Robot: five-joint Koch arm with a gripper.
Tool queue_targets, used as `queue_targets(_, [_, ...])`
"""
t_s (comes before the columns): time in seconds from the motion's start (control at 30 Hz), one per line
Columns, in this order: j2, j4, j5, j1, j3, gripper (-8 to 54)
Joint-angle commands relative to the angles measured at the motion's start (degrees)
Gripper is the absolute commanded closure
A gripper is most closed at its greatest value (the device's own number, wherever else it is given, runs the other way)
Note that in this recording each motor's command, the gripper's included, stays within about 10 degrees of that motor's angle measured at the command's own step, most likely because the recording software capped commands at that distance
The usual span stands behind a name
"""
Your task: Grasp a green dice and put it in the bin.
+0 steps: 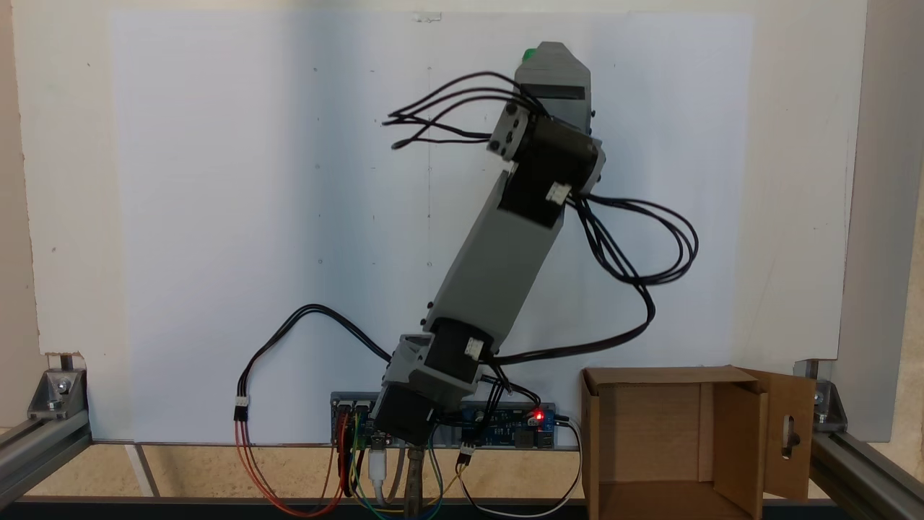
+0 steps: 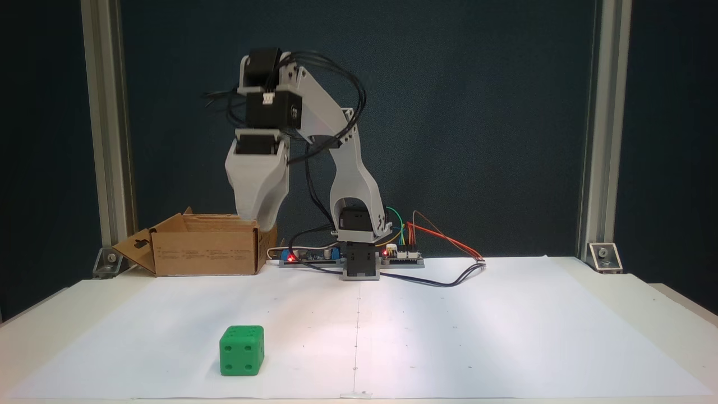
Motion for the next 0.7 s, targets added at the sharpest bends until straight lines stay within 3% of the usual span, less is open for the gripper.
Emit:
queue_targets(0.0, [-0.7,8.0,-3.69,-0.7,-4.92,1.8])
queue_targets(0.67, [-11.34,1.85,-3.69,-2.64,-9.4,1.8])
